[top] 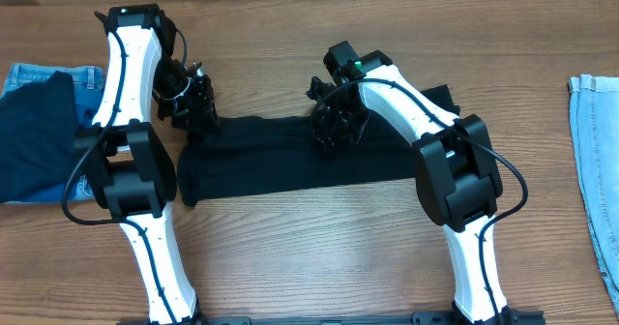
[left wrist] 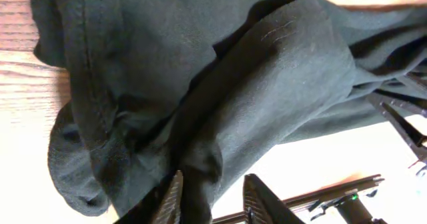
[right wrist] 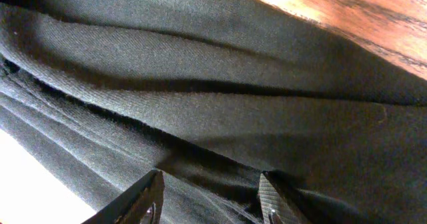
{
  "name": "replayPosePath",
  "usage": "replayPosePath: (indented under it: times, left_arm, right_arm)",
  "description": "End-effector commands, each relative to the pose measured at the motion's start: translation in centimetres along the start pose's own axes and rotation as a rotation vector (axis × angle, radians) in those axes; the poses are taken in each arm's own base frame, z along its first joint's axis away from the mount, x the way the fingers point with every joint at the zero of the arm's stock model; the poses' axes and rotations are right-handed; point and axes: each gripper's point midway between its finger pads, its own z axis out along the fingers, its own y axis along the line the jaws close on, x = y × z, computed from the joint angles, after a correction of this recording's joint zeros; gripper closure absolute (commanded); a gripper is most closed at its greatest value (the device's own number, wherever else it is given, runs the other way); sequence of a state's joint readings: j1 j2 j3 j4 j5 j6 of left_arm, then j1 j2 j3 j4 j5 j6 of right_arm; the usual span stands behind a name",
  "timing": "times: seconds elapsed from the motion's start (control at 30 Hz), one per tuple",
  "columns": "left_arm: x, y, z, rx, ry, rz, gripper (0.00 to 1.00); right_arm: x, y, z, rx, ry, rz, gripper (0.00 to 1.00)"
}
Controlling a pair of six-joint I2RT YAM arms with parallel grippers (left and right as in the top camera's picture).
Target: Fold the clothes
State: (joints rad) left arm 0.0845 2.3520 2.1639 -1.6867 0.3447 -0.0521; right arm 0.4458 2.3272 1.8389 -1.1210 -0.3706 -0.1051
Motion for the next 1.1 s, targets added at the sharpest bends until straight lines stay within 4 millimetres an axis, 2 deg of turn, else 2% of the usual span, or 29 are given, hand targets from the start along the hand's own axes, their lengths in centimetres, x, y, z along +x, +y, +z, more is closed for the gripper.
replayPosePath:
  times: [0.0,0.1,0.13,0.17,0.2,0.27,0.3,0.37,0.4,0.43,0.47,0.5,0.53,0.6,0.7,0.77,0.87,0.9,0.93,0.97,1.03,1.07]
  left_arm:
    - [-0.6,-0.6,-0.8,0.012,-0.056,0.032,0.86]
    - [-1.6,-0.3,-0.7,-0.034,-0.097,0.054,0.85]
    - [-1.8,-0.6,-0.6,-0.034,-0.101,0.062,0.88]
    - [-1.8,-0.7,-0.5,-0.034,-0.102,0.068,0.96]
    - [-1.7,-1.0,-0.5,-0.023,-0.098,0.093,0.96]
    - [0.0,-3.5,-0.3,0.093,-0.042,0.262,0.96]
    - [1.5,-6.0,-0.3,0.215,-0.013,0.401,0.96]
    - [2.3,-7.8,0.1,0.257,-0.006,0.492,0.96]
    - [3.0,-8.1,1.3,0.228,0.036,0.519,0.96]
    - [3.9,-7.6,2.9,0.168,0.095,0.525,0.96]
    - [3.9,-5.8,4.0,0.028,0.129,0.469,0.96]
    - [2.5,-4.7,3.8,-0.063,0.078,0.385,0.96]
    - [1.1,-4.3,3.0,-0.120,0.003,0.326,0.96]
    - [-2.4,-3.3,-1.4,-0.303,-0.227,0.210,0.96]
    - [-5.1,-3.5,-6.0,-0.548,-0.428,0.267,0.93]
    - [-5.0,-4.6,-5.0,-0.571,-0.399,0.346,0.94]
    - [-3.4,-3.9,-2.6,-0.584,-0.263,0.400,0.91]
    - [-2.4,-3.5,-1.8,-0.573,-0.203,0.414,0.85]
    - [-1.9,-3.1,-1.0,-0.575,-0.166,0.415,0.84]
    - [-1.8,-2.8,-0.5,-0.578,-0.148,0.415,0.81]
    - [-2.0,-2.0,0.9,-0.590,-0.124,0.424,0.65]
    - [-2.2,-1.8,1.6,-0.591,-0.118,0.435,0.63]
  right_arm:
    - [2.8,-2.4,3.2,0.051,0.116,0.049,0.49]
    - [3.0,-2.4,3.2,0.051,0.124,0.051,0.49]
    - [3.0,-2.4,3.2,0.051,0.124,0.051,0.49]
    - [3.0,-2.4,3.2,0.051,0.124,0.051,0.49]
    - [3.0,-2.4,3.2,0.051,0.124,0.051,0.50]
    - [3.0,-2.4,3.2,0.052,0.125,0.052,0.49]
    - [3.0,-2.4,3.2,0.052,0.125,0.052,0.49]
    - [3.1,-2.5,3.2,0.059,0.127,0.052,0.49]
    - [3.1,-2.6,3.2,0.066,0.128,0.052,0.49]
    - [3.2,-2.7,3.2,0.071,0.132,0.053,0.49]
    - [3.4,-2.8,3.1,0.079,0.140,0.055,0.49]
    - [3.5,-2.8,3.1,0.081,0.143,0.056,0.49]
    - [3.4,-2.8,3.1,0.080,0.141,0.056,0.46]
    - [3.4,-2.8,3.1,0.080,0.140,0.055,0.46]
    - [3.3,-2.8,3.1,0.080,0.136,0.054,0.46]
    - [3.3,-2.8,3.1,0.080,0.137,0.055,0.46]
    - [3.4,-2.8,3.1,0.080,0.139,0.055,0.43]
    - [3.4,-2.8,3.1,0.080,0.139,0.055,0.42]
    - [3.3,-2.8,3.1,0.080,0.136,0.054,0.42]
    - [3.3,-2.8,3.1,0.080,0.136,0.054,0.42]
    - [3.4,-2.8,3.1,0.080,0.140,0.055,0.42]
    - [3.4,-2.8,3.1,0.080,0.140,0.055,0.42]
